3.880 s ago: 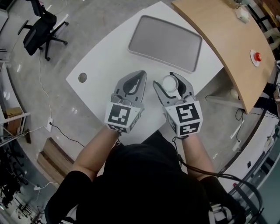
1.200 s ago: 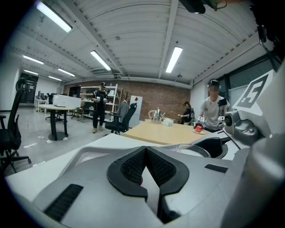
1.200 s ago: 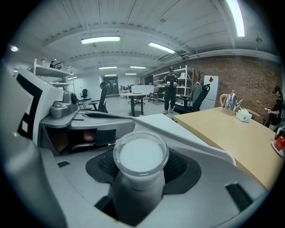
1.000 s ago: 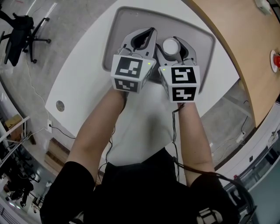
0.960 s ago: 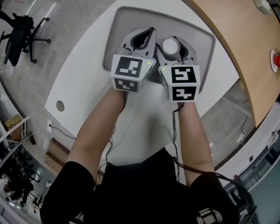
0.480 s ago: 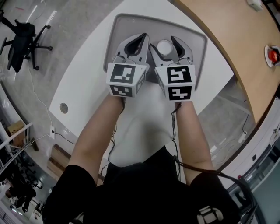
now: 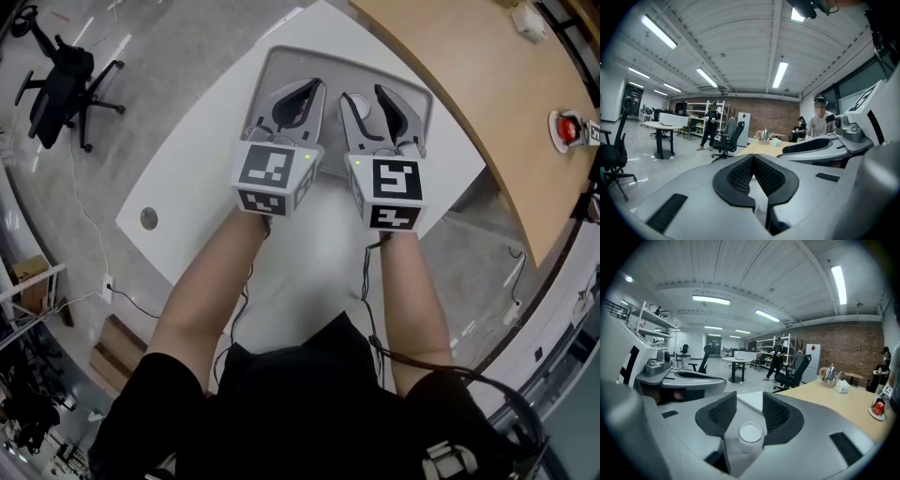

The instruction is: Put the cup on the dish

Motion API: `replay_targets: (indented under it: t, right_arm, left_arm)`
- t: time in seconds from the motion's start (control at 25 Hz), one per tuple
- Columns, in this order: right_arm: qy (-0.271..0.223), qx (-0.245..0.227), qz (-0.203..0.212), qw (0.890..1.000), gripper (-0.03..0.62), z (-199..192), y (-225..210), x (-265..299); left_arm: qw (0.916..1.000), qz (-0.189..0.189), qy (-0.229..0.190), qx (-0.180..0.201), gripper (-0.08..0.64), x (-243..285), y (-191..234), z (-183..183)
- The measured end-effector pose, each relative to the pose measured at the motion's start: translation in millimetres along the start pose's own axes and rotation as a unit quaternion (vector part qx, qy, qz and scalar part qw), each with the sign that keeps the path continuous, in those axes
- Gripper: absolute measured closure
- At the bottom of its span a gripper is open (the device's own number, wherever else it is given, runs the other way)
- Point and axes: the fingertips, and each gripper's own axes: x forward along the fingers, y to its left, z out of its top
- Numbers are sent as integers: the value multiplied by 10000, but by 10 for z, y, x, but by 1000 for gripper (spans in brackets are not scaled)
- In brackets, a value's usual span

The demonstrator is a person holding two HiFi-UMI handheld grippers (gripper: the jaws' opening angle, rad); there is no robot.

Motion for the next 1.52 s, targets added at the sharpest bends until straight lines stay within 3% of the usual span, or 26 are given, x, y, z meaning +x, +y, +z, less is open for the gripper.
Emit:
replay_targets:
  t: [0.12,0.32,0.52,0.72,1.0,1.32,1.52]
  right_arm:
    - [-255,-22,-184,9995,504,171,23,-270]
    - [-513,-21,-215,9985,553,444,217,-694]
    - [-751,162,-201,9968,561,618,481,-1244]
    - [-860,224,-8,9960,575,741,886,-1808]
    - [-1151,595,249,9913,578,927,1382,-2595]
    - [-1411,269,98,9896,578,1180,1818,-3402]
    - [-1561,351,61,9871,578,1222,2062,-3802]
  left_arm:
    - [9999,-11,-122,58,554,-212,-136,187]
    - [9992,-57,-315,222,554,-642,-330,493]
    - [9991,-6,-363,239,554,-1164,-589,679]
    - [9975,-186,-626,262,554,-1769,-879,883]
    - [9962,-45,-834,241,554,-2650,-1152,1215]
    - [9956,-223,-870,269,554,-3477,-1588,1322]
    - [9939,-355,-974,381,554,-3910,-1736,1344]
